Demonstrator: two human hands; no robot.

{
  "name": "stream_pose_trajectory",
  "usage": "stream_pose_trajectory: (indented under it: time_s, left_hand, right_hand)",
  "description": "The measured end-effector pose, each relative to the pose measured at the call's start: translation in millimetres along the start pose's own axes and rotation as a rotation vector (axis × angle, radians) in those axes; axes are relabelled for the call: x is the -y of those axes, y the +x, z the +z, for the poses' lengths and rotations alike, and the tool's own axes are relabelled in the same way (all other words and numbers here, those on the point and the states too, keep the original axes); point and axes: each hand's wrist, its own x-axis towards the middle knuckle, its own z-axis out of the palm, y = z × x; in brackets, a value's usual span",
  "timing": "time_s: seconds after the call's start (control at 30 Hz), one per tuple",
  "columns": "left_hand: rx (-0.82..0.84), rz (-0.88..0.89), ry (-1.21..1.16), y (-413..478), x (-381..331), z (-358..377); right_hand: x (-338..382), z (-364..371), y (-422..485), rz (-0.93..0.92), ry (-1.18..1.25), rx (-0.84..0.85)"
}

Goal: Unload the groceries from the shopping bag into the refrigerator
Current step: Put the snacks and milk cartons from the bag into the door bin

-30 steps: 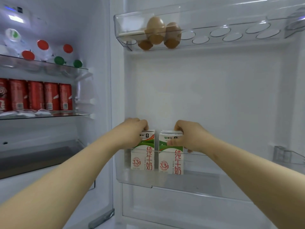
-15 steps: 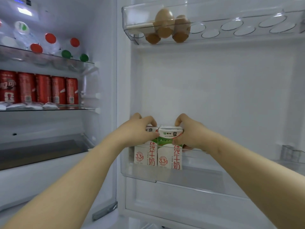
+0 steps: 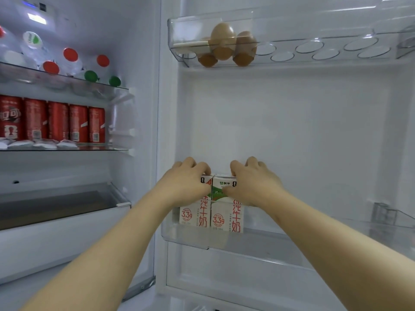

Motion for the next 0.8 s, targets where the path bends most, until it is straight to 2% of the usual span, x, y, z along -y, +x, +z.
stream_pose_trajectory:
  time_s: [0.13, 0.27, 0.37, 0.53, 0.8]
  left_hand:
    - [-0.068, -0.012, -0.031, -6, -2, 0]
    - [-0.275, 0.051, 0.048, -12, -10, -3]
    - [-0.384, 0.117, 0.092, -18, -22, -10]
    - [-0.455, 0.245, 0.072, -34, -52, -7]
    - [-0.515, 0.529, -0.160, -60, -123, 28]
  right_hand:
    - [2, -3, -5, 0.005, 0.025, -0.046]
    - [-3, -14, -19, 0.004, 0.097, -0.298]
    - [-9, -25, -36, -0.011, 0.098, -0.405]
    - [-28, -38, -77, 0.014, 0.065, -0.456]
    - [-73, -41, -172, 0.192, -0.010, -0.521]
